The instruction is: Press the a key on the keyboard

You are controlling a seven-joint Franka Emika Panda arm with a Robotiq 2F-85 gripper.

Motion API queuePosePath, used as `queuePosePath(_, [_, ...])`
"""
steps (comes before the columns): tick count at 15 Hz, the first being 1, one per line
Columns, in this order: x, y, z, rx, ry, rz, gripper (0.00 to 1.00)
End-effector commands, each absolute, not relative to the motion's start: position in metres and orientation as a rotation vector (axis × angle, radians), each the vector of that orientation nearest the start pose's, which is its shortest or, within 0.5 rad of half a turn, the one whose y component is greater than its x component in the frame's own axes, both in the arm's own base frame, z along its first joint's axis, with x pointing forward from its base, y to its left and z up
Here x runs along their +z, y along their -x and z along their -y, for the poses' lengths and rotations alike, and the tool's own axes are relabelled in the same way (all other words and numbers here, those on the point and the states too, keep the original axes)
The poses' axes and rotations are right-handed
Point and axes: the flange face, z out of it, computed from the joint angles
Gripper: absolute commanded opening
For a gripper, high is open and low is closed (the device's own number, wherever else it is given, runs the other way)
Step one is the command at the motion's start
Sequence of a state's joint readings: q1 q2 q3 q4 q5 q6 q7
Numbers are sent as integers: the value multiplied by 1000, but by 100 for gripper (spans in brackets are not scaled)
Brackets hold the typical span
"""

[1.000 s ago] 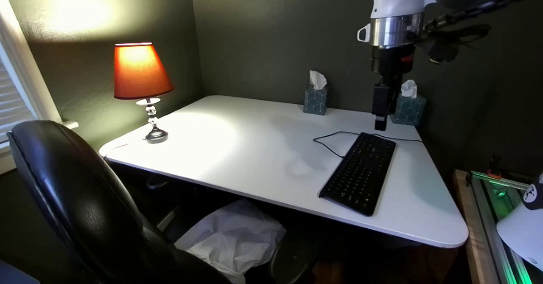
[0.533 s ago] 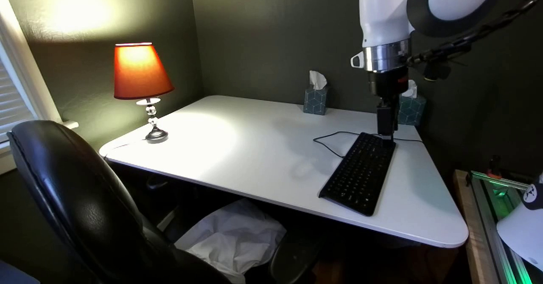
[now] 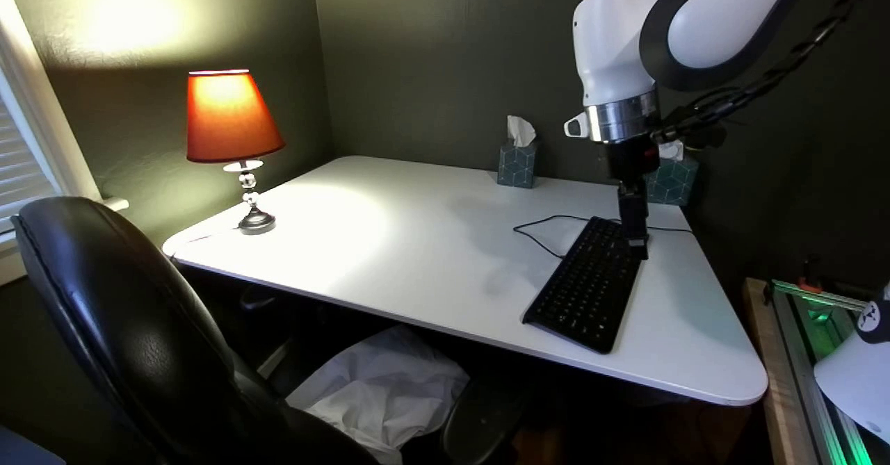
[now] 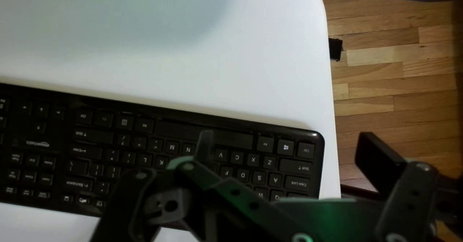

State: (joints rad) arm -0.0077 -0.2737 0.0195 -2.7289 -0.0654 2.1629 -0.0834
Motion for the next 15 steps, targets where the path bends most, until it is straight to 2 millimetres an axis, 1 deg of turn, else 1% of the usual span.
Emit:
queuePosePath(1, [278, -365, 9, 438, 3159, 312, 100])
queuePosePath(6, [270, -372, 25, 426, 3180, 316, 100])
queuePosePath(7, [276, -367, 17, 427, 3173, 291, 100])
queuePosePath(9, [274, -369, 21, 431, 3173, 287, 100])
queuePosePath(14, [273, -371, 22, 434, 3172, 287, 100])
queuePosePath(15, [271, -376, 24, 450, 3165, 274, 100])
